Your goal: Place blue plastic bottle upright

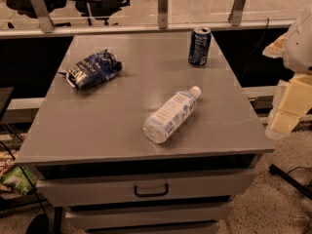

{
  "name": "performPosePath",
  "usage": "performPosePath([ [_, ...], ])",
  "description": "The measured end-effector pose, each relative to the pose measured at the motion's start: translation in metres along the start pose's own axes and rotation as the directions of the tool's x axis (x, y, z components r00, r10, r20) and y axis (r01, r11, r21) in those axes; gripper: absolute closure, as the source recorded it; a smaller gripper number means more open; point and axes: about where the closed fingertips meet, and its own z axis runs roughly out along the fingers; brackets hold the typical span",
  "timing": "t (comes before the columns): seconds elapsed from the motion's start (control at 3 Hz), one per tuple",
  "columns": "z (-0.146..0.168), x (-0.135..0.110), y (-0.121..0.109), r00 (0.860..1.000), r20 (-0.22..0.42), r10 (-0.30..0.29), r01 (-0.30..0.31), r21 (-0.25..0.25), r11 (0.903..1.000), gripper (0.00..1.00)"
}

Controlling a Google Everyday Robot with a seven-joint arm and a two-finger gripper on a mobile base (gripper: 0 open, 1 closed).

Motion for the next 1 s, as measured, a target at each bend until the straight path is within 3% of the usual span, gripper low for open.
performPosePath([
  [0.33,0.000,-0.001,0.000,1.000,0.001,-0.002,0.002,0.003,1.0000,0.00],
  [0.67,0.008,-0.019,-0.001,0.999,0.027,-0.046,0.046,-0.016,0.9988,0.00],
  [1.0,0.021,-0.052,0.000,0.989,0.079,-0.125,0.129,-0.046,0.9906,0.00],
])
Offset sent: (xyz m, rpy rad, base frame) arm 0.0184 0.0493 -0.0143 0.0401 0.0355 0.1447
